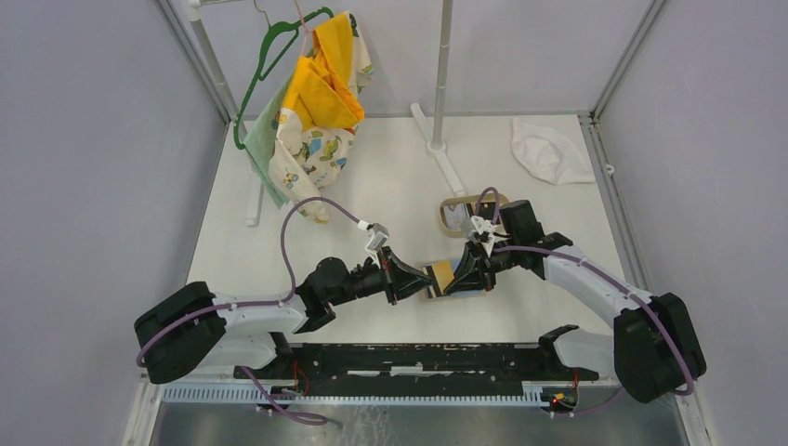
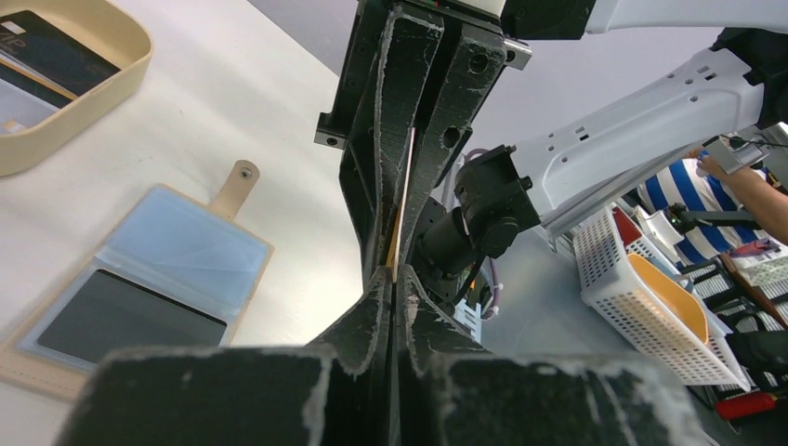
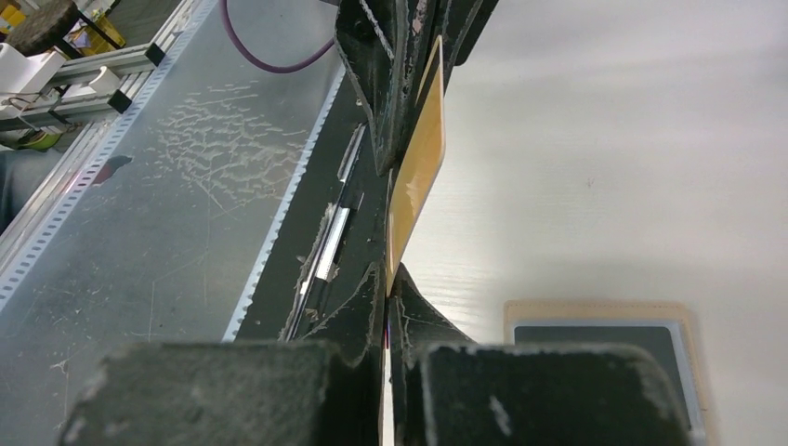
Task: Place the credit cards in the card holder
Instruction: Insert the credit card into the card holder.
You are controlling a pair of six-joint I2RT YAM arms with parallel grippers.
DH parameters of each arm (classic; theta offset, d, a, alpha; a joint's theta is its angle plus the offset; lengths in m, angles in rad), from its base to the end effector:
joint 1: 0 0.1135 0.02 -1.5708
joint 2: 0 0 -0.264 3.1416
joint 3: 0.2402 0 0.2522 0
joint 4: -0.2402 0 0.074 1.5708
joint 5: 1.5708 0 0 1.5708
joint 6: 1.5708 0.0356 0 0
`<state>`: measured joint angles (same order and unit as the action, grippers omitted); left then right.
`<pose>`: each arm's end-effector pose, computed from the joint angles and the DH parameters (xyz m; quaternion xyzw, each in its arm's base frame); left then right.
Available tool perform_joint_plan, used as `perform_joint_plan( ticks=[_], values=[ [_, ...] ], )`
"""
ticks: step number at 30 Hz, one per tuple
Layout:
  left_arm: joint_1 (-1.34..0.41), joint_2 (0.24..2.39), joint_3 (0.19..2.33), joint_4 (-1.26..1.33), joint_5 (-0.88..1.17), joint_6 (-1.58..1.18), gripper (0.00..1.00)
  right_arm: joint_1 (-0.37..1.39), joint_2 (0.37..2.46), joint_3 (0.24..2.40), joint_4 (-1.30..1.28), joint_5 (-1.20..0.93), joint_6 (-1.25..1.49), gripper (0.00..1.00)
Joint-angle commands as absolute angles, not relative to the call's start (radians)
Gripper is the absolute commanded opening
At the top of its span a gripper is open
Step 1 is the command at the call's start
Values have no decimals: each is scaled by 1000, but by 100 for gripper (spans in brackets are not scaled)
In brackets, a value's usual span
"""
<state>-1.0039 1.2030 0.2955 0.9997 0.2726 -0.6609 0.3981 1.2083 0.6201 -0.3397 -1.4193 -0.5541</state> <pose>0.1160 -0.2000 0.2137 0.2129 0.6406 -0.6030 0.4251 0.1809 0.1143 0.2108 -0.5128 0.5453 0.5976 0.2871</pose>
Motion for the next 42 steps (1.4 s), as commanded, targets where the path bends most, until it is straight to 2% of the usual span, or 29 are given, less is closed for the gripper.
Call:
perform_joint_plan(
  ticks=[1,4,6,8,9,11,15,18,20,23,26,32,42],
  values=[
    [-1008,1218,335,1057,296,-658,3,403,1209,664,-337,-1457,-567,0],
    [-1009,1212,322,1068,291,-664,2,403,1210,664,-337,-1452,-569,1],
    [-1008,1207,298,1086,251,-694,2,402,1207,669,-345,-1426,-583,22],
    [-1007,1208,270,1094,199,-748,2,398,1189,695,-415,-1335,-661,55],
    [-1007,1212,254,1101,178,-779,2,392,1170,708,-440,-1272,-694,62],
    [-1008,1220,221,1107,128,-860,2,357,1114,704,-392,-1115,-658,67],
    [-1008,1263,220,1067,68,-998,2,290,998,634,-245,-794,-581,64],
    [-1011,1304,268,966,52,-1066,2,287,971,585,-201,-582,-644,61],
    [-1018,1323,300,873,36,-1092,2,286,1005,590,-228,-505,-718,55],
    [-1040,1352,349,737,-26,-1126,2,288,1087,619,-306,-480,-789,42],
    [-1048,1400,381,698,-43,-1154,2,291,1136,620,-339,-481,-841,36],
    [-1048,1503,431,711,-58,-1179,2,293,1166,607,-337,-464,-857,29],
    [-1026,1698,479,902,-5,-1236,2,321,1219,609,-350,-437,-865,25]
  ],
)
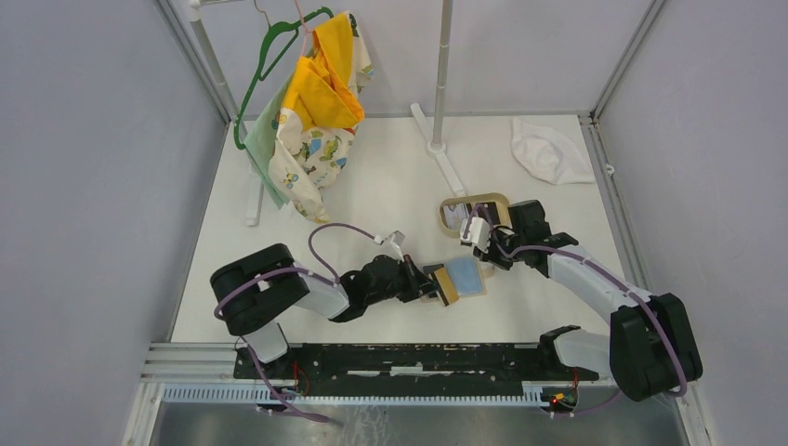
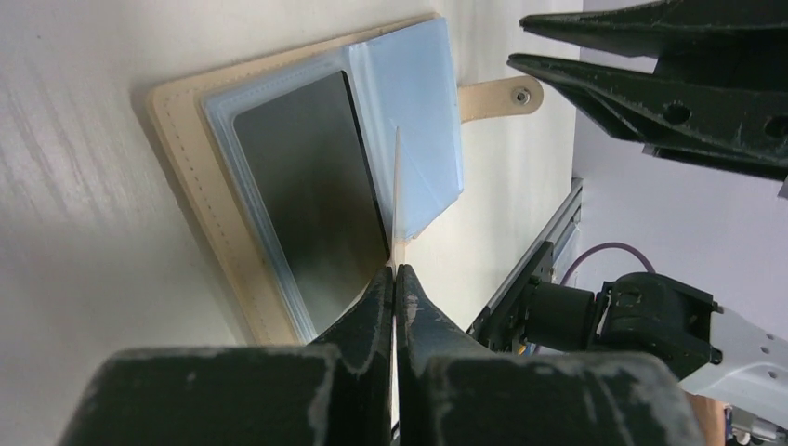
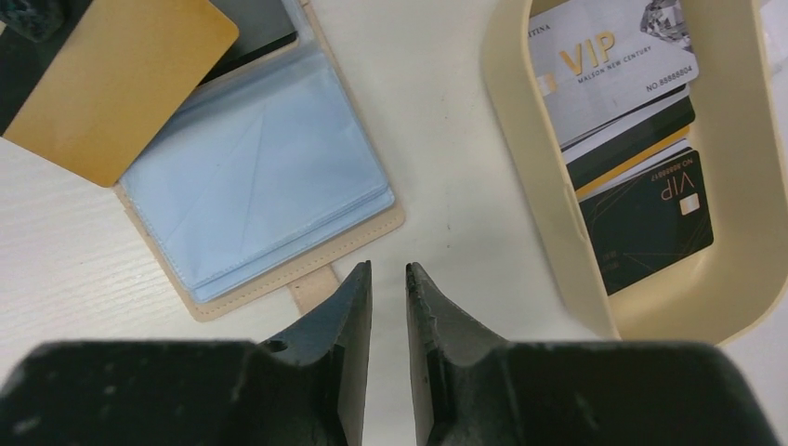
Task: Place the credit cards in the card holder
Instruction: Insert the credit card into the card holder.
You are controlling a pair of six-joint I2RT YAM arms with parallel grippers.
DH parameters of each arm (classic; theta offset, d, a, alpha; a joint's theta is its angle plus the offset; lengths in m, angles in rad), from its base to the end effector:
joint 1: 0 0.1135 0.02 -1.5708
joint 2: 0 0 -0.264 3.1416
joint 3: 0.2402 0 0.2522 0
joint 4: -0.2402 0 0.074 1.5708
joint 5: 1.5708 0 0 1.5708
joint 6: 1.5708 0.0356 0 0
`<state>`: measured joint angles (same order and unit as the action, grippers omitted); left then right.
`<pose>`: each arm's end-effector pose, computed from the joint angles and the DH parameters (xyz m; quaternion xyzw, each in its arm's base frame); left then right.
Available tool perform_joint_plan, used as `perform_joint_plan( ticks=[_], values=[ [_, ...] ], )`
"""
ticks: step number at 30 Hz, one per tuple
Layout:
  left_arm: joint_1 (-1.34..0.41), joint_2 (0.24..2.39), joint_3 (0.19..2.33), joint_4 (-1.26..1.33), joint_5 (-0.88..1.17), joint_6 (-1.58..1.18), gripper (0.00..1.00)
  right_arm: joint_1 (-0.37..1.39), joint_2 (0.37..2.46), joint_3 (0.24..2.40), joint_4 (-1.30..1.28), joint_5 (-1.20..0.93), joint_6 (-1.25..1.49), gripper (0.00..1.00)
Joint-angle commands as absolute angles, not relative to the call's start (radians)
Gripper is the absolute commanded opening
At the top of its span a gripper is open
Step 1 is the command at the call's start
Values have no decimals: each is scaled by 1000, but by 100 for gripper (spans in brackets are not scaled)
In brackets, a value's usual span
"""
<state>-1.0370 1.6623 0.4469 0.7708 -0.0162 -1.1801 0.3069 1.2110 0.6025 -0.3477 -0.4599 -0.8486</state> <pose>0.1453 -0.2447 0.1205 -0.0648 0.8431 -0.4747 0.2442 0.2082 0.0826 0.1833 -0.5646 0.7398 0.1305 0.3419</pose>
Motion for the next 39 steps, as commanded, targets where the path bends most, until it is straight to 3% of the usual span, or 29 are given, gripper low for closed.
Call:
perform_joint_plan(
  ticks=[1,21,39],
  values=[
    [-1023,1705,477,915,17,-1240,2,324,1220,609,-351,-434,-865,25],
    [-965,1912,413,1271,111,-1431,2,362,1287,614,-376,-405,-874,21],
    [-959,1987,439,1217,138,-1497,2,377,1300,615,-379,-386,-876,20]
  ],
)
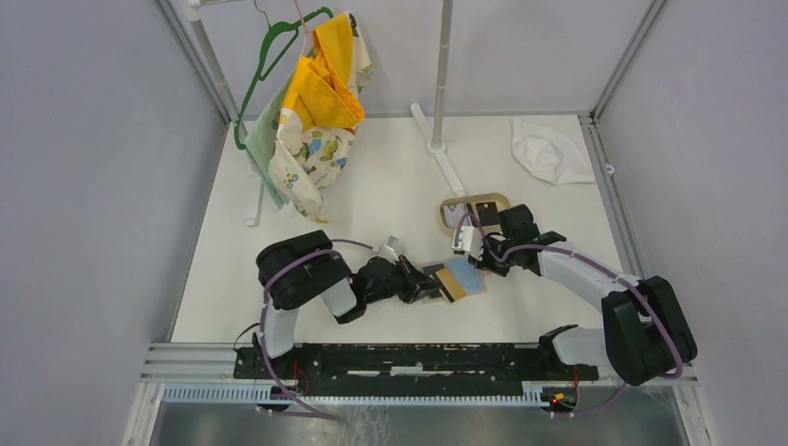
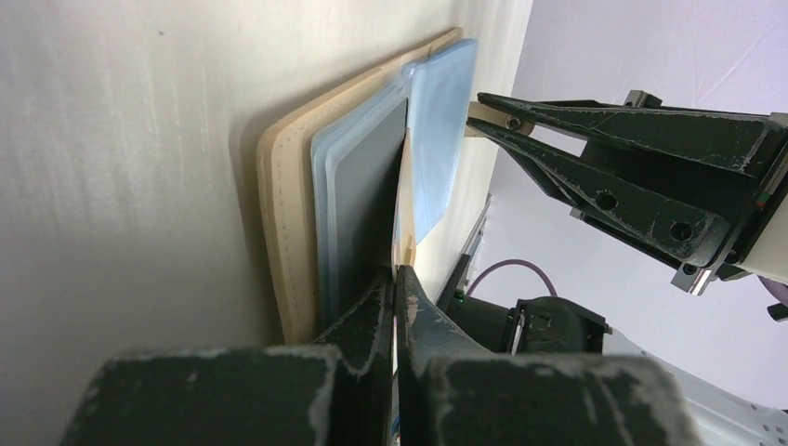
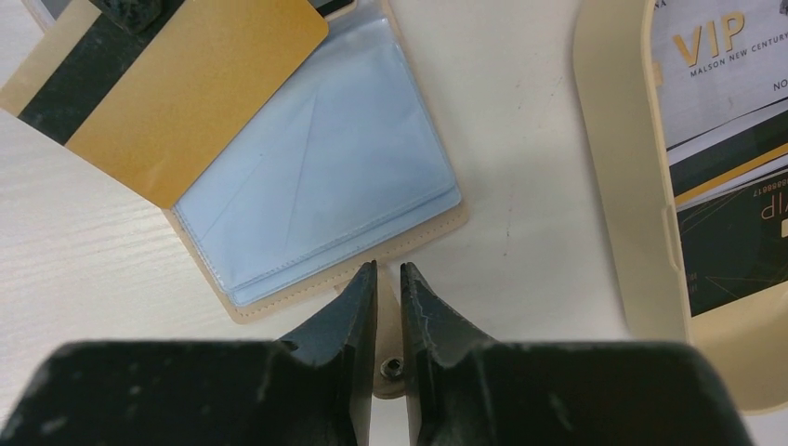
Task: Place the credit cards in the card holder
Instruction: Insert the credit card into the card holder.
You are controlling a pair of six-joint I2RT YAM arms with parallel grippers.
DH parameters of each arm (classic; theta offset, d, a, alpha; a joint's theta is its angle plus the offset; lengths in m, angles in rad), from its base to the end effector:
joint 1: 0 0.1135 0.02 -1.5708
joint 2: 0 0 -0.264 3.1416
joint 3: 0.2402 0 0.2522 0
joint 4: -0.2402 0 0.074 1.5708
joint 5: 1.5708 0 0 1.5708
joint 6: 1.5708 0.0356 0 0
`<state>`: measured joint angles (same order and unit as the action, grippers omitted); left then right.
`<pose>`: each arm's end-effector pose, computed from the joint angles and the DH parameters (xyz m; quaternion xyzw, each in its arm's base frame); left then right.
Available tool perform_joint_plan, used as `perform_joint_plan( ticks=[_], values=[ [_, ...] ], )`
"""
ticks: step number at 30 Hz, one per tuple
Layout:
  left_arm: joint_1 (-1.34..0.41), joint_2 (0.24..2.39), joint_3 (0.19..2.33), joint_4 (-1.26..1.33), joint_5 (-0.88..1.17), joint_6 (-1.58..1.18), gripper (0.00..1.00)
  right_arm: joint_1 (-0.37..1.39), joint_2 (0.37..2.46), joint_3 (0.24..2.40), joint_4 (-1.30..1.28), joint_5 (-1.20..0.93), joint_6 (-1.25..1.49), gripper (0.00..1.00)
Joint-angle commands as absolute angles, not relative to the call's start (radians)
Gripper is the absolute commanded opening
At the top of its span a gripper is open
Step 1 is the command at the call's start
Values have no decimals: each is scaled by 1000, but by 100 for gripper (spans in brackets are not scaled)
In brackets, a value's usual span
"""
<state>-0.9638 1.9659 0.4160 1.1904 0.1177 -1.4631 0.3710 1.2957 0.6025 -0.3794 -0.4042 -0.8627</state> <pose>0.1615 -0.2398 0.0750 -0.1703 0.8035 -0.5493 0.1535 0.2056 0.0950 0.1634 -0.5896 0.7458 0.1299 0.2816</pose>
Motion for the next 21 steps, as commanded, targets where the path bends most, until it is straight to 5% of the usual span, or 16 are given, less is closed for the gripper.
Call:
perform_joint_plan(
  ticks=[1,21],
  values=[
    [-959,1989,441,1216,139,-1497,2,377,1302,615,-380,-386,-877,20],
    [-917,2023,495,1132,221,-1495,2,393,1330,621,-400,-370,-885,18]
  ],
)
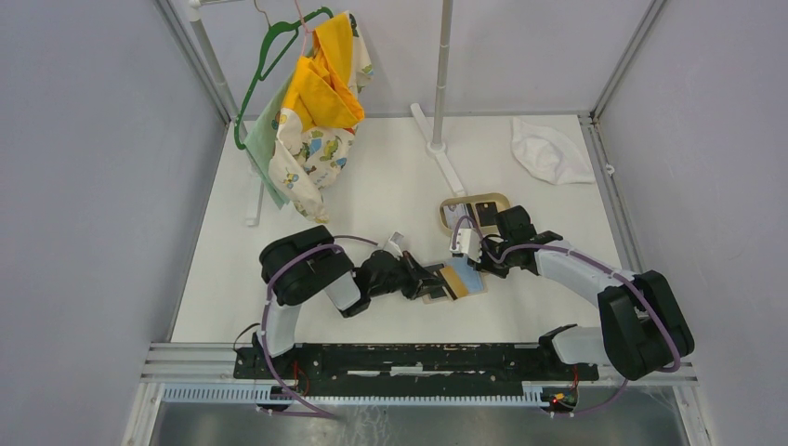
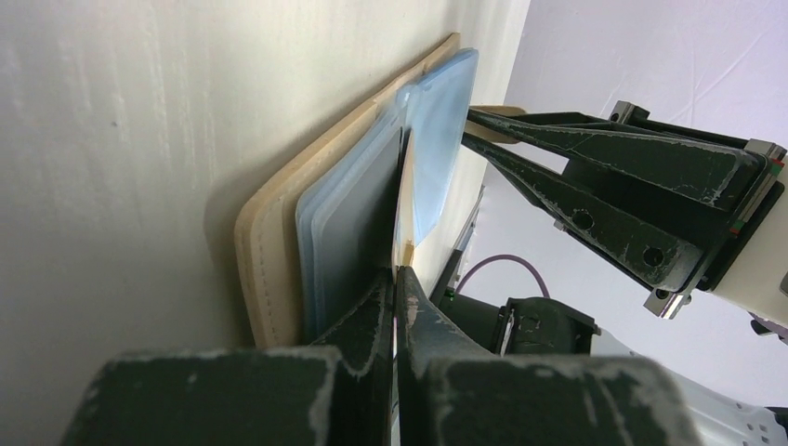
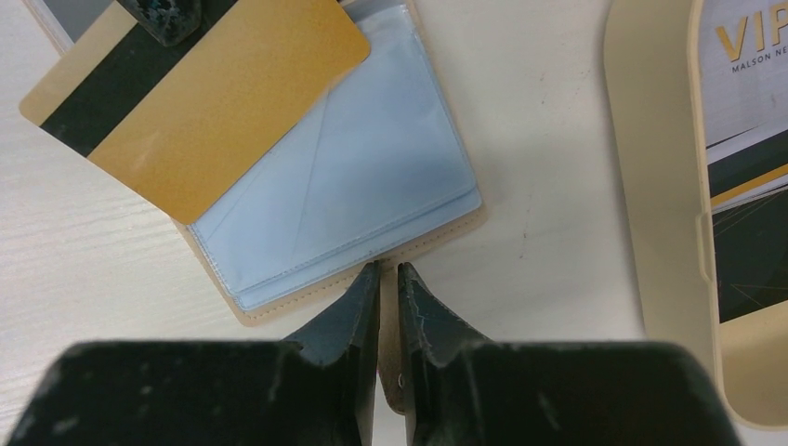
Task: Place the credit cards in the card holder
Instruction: Insert the credit card into the card holder.
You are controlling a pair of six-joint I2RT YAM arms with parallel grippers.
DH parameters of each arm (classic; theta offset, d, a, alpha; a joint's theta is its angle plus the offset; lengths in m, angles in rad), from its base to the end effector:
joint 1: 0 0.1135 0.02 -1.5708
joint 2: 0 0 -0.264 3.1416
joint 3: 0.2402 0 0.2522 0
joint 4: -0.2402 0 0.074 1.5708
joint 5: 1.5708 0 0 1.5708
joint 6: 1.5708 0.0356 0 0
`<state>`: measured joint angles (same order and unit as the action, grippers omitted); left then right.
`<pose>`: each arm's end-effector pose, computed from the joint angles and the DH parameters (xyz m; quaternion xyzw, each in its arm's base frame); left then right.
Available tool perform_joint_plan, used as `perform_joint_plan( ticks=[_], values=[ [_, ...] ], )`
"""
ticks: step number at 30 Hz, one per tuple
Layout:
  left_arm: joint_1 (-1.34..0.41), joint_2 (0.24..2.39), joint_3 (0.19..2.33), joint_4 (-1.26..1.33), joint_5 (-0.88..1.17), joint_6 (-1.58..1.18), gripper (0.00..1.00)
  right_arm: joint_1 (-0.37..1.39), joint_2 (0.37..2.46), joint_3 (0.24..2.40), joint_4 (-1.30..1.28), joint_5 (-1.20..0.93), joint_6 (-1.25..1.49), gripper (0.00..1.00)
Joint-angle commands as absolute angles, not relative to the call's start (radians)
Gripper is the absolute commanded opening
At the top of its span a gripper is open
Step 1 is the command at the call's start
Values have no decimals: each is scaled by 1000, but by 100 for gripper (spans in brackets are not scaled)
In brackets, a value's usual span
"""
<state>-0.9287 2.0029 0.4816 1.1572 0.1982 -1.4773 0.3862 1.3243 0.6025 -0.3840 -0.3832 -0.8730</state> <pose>0.1767 -0.2479 0.0728 -0.1679 0.8040 -0.5562 0.1270 0.2053 0.0979 0.1570 -0.5980 0.7463 0.1253 0.2642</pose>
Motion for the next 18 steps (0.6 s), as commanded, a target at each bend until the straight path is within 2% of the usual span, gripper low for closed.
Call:
perform_joint_plan(
  ticks=[1,10,18],
  values=[
    [-916,2024,497,1132,223,-1497,2,394,1329,622,-399,-370,-885,17],
    [-898,2056,524,1136,263,-1508,2,399,1330,621,-399,-366,-885,17],
    [-884,2034,581,993,270,-1416,2,400,1331,621,-400,-366,-885,17]
  ],
)
